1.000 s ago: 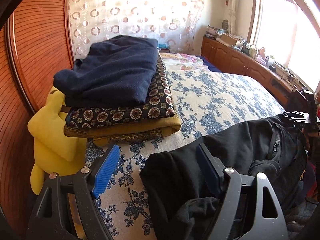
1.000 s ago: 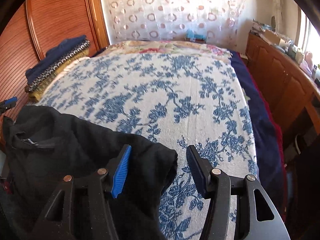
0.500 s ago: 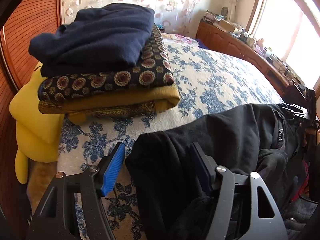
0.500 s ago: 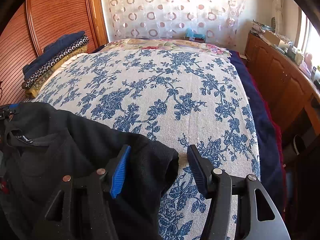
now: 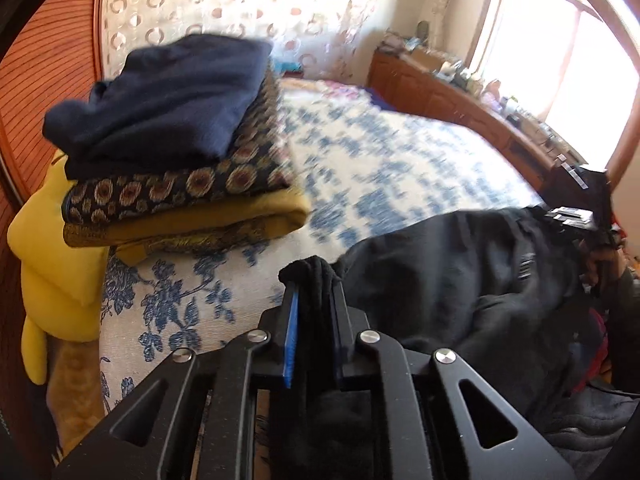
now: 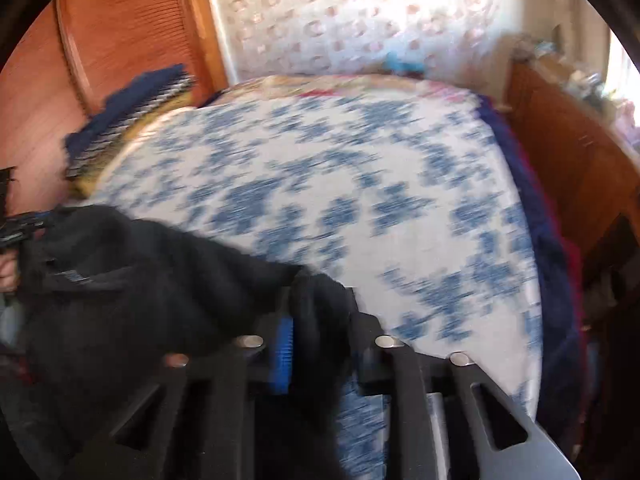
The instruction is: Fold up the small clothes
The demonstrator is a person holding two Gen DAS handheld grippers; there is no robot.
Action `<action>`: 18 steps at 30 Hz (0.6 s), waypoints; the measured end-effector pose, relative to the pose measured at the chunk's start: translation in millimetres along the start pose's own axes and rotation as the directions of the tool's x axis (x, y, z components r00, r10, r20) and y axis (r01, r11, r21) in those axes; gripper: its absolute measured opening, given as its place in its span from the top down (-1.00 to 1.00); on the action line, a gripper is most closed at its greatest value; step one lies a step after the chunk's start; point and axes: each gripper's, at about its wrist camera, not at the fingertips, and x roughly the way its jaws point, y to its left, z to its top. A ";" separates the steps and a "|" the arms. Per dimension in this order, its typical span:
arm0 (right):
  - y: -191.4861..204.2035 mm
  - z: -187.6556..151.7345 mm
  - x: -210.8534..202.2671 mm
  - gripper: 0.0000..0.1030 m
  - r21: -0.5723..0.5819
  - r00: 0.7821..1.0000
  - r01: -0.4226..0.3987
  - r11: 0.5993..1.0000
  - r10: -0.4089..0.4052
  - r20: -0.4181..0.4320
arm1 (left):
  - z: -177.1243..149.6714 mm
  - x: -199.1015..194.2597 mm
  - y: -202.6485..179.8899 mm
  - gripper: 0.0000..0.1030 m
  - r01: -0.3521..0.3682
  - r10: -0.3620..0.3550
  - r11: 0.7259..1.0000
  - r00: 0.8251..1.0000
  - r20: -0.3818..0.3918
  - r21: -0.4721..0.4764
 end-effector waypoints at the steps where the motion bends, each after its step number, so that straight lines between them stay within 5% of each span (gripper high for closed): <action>1: 5.5 -0.4 -3.2 0.67 -0.025 1.000 0.016 1.000 -0.016 0.006 | 1.1 -6.1 -4.1 0.73 0.007 -0.007 1.000 1.000 0.016 0.004; 9: 35.1 5.5 -101.3 0.73 -0.065 0.974 -0.007 0.998 0.022 0.227 | 24.5 -85.0 -55.5 0.76 0.045 -0.071 0.991 0.976 0.206 0.127; 18: 56.4 14.4 -235.3 0.74 -0.098 0.880 0.094 0.991 -0.036 0.474 | 52.5 -176.9 -86.7 0.77 0.038 -0.115 0.983 0.890 0.441 0.179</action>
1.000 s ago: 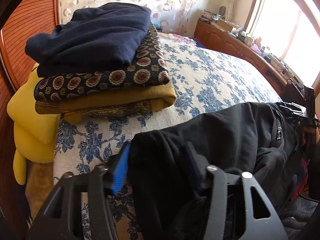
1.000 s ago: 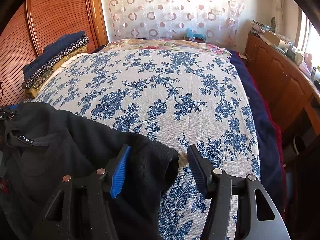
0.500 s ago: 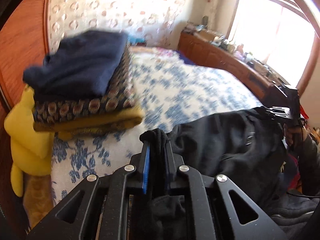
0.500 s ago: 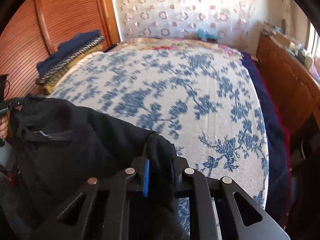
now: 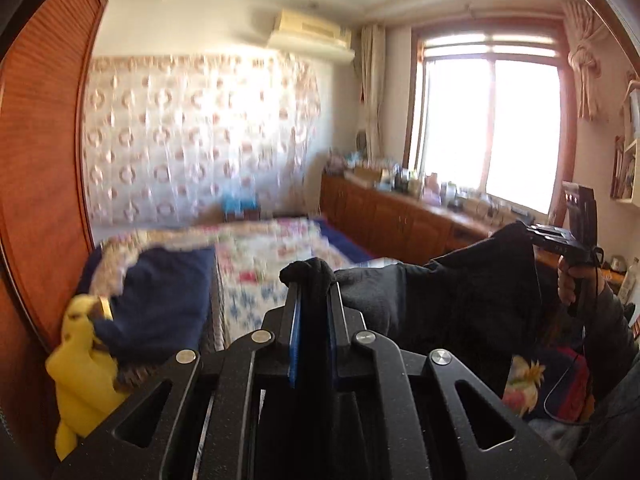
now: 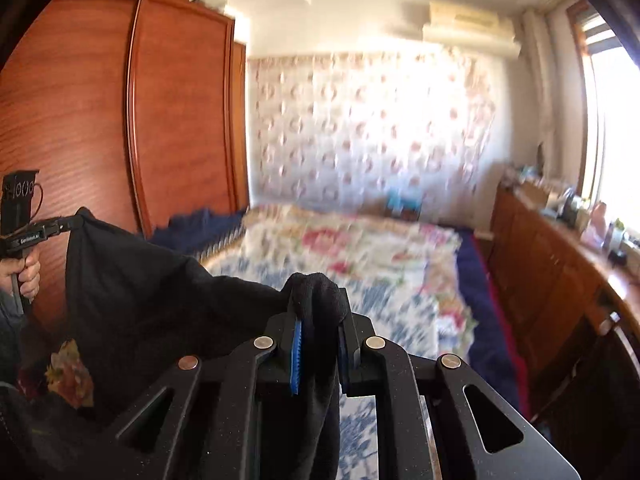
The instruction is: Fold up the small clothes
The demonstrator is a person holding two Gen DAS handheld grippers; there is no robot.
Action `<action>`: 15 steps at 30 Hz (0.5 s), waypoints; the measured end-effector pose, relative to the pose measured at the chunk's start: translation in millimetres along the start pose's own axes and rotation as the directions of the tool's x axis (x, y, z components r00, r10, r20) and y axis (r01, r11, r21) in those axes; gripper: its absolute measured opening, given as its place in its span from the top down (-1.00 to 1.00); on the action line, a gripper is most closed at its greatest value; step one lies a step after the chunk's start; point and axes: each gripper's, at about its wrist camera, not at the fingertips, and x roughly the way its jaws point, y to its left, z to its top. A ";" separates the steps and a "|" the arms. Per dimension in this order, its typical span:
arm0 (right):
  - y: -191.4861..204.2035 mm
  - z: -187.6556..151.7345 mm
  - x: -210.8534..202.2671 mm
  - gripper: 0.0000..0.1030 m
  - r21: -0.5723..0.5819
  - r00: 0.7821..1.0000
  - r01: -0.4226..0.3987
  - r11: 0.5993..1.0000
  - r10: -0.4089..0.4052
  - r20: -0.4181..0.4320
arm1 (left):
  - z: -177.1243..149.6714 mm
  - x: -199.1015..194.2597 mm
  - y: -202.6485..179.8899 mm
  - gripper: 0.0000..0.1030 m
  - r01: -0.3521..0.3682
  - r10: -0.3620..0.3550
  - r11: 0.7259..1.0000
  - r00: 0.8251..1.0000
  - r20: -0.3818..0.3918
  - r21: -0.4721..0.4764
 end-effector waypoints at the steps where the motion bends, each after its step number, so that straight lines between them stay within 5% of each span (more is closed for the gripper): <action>1: -1.0 8.6 -10.2 0.74 -0.009 1.000 0.005 1.000 -0.004 0.023 | 10.7 -6.0 0.1 0.77 0.003 -0.003 1.000 1.000 0.027 -0.002; 8: -10.2 66.1 -38.1 0.74 -0.081 0.988 0.109 0.991 -0.099 0.123 | 60.4 0.7 18.5 0.77 -0.055 0.053 0.998 0.993 0.106 0.016; 15: -24.0 107.8 70.8 0.69 -0.048 0.978 0.209 0.977 -0.209 0.004 | 74.5 121.7 72.9 0.68 -0.217 0.217 0.976 0.976 0.005 0.027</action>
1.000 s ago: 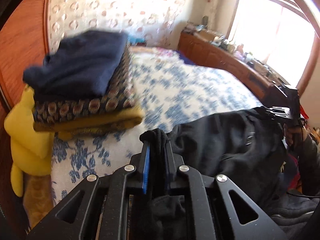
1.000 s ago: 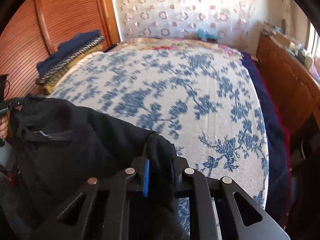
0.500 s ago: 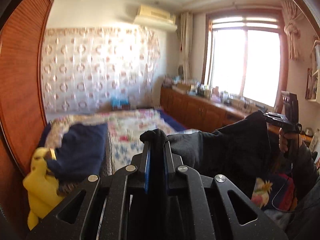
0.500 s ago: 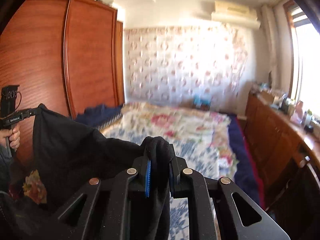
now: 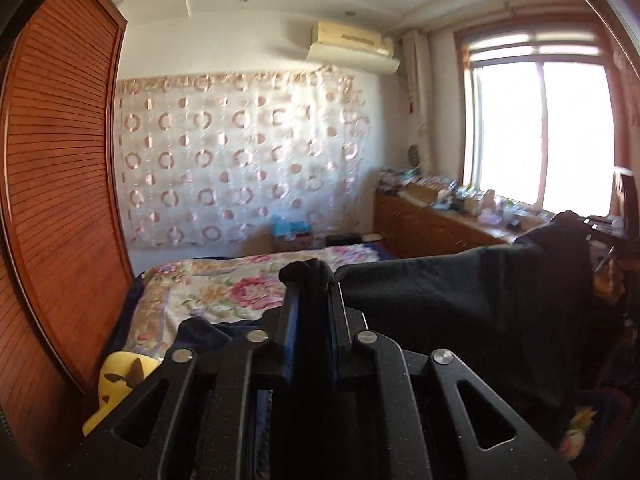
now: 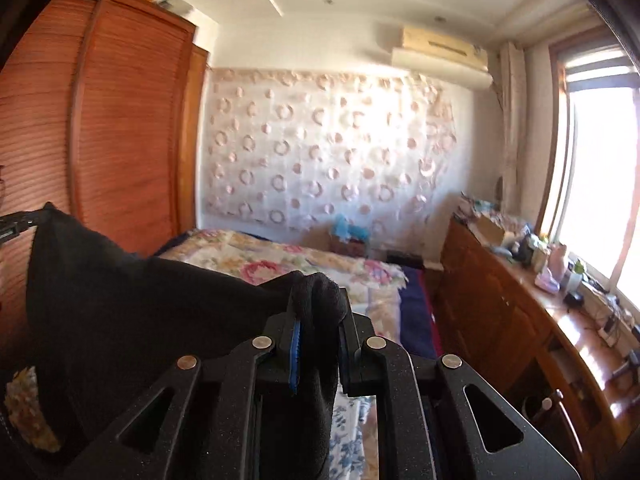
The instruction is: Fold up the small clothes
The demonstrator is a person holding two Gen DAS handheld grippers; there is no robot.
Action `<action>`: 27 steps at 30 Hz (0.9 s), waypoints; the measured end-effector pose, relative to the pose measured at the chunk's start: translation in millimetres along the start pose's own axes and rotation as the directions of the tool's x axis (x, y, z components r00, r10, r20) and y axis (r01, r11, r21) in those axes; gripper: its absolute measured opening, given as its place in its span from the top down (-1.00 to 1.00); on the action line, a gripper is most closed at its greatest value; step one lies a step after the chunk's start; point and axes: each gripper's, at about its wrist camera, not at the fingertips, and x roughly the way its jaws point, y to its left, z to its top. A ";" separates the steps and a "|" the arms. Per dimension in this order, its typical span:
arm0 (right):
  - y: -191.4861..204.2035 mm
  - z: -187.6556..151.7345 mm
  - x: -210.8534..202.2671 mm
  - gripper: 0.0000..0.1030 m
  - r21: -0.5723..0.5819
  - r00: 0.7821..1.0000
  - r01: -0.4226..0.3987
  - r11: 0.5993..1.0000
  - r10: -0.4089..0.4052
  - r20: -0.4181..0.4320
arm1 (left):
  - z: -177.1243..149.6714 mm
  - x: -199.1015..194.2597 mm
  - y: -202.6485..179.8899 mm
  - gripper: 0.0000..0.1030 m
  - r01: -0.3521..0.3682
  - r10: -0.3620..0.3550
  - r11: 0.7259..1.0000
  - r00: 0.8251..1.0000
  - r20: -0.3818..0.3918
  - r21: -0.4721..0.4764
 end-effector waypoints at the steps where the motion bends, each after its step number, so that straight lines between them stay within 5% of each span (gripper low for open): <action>1: 1.6 -2.8 30.3 0.61 0.008 0.999 0.008 1.000 -0.008 -0.047 | -8.3 31.7 6.2 0.61 -0.012 0.012 1.000 0.999 -0.052 -0.002; 3: 10.8 -11.6 77.8 0.17 0.010 0.985 0.066 0.998 -0.063 -0.162 | -27.7 68.2 16.7 0.25 -0.003 -0.001 1.000 0.990 -0.139 -0.028; 5: 7.0 -33.0 114.2 0.13 0.040 0.961 0.124 0.992 -0.110 -0.254 | -48.7 80.6 17.3 0.16 0.026 -0.035 0.998 0.982 -0.184 -0.050; 7: 5.5 -53.0 124.9 0.13 0.108 0.959 0.077 0.991 -0.044 -0.279 | -64.7 78.4 9.0 -0.06 0.058 -0.065 0.998 0.978 -0.199 -0.040; 9: 10.2 -70.3 125.9 0.09 0.141 0.958 0.049 0.989 -0.006 -0.288 | -82.9 75.2 -3.0 -0.50 0.083 -0.083 0.996 0.970 -0.229 -0.009; 19: -3.9 -120.7 108.9 0.02 0.144 0.933 -0.064 0.988 0.110 -0.342 | -142.6 55.2 -41.7 -0.51 0.126 -0.123 0.992 0.932 -0.342 -0.013; 27: 0.2 -144.8 121.2 0.02 0.154 0.893 -0.159 0.975 0.209 -0.400 | -184.5 60.0 -51.2 -0.51 0.123 -0.135 0.991 0.900 -0.415 -0.055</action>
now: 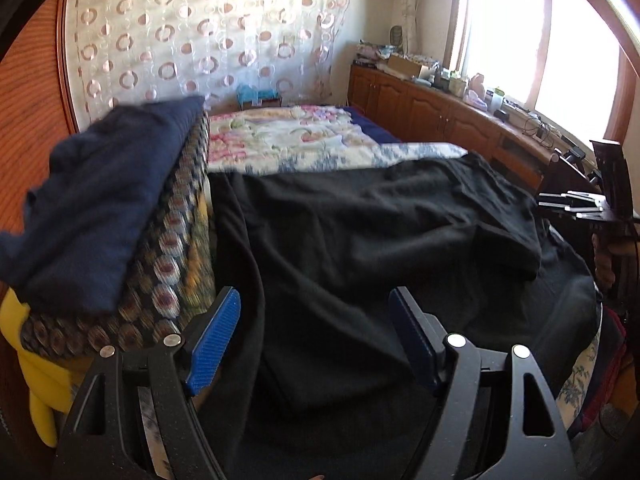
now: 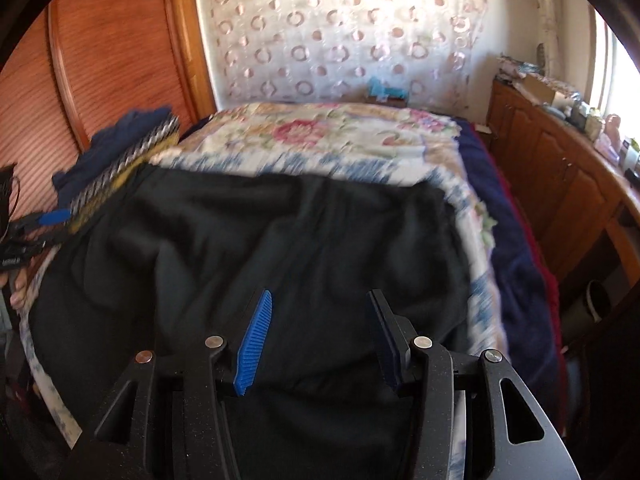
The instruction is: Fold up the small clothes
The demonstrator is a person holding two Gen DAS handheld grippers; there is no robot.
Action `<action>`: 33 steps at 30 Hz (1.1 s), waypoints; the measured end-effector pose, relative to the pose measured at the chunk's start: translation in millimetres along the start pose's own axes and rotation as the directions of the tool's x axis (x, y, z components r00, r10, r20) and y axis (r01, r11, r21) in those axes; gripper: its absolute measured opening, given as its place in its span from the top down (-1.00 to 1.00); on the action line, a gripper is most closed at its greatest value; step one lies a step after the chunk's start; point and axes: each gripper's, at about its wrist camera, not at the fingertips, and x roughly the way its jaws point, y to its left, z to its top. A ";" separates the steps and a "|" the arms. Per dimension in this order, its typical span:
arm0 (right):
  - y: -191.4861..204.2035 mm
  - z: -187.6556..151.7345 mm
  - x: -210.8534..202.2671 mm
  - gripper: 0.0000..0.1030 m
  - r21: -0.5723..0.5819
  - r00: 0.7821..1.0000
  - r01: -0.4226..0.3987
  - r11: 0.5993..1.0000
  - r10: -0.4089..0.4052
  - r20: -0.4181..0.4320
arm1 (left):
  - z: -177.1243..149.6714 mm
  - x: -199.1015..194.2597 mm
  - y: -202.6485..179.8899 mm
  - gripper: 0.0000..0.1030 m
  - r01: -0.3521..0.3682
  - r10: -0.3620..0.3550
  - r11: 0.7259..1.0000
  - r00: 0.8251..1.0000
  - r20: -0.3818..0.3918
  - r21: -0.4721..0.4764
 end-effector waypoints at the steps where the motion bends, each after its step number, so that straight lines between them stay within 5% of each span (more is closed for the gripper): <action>1: -1.5 -1.9 4.2 0.02 -0.006 1.000 -0.007 1.000 0.007 -0.007 | -4.5 3.6 1.7 -0.51 0.003 -0.003 1.000 1.000 -0.009 -0.009; 14: -57.8 -13.8 -2.8 0.02 0.104 0.999 -0.032 0.994 0.033 -0.005 | -46.4 -1.5 12.2 -0.51 0.028 -0.033 0.996 0.998 -0.052 -0.088; 23: -83.5 -10.7 -18.6 0.01 0.108 1.000 0.005 0.994 -0.008 0.023 | -76.1 -24.5 19.5 -0.51 -0.042 0.039 0.991 0.999 -0.024 -0.126; 33: -84.2 -17.9 -29.0 0.02 0.111 0.999 0.019 0.994 -0.022 0.024 | -73.9 -23.0 14.8 -0.51 -0.071 0.070 0.992 0.997 -0.011 -0.102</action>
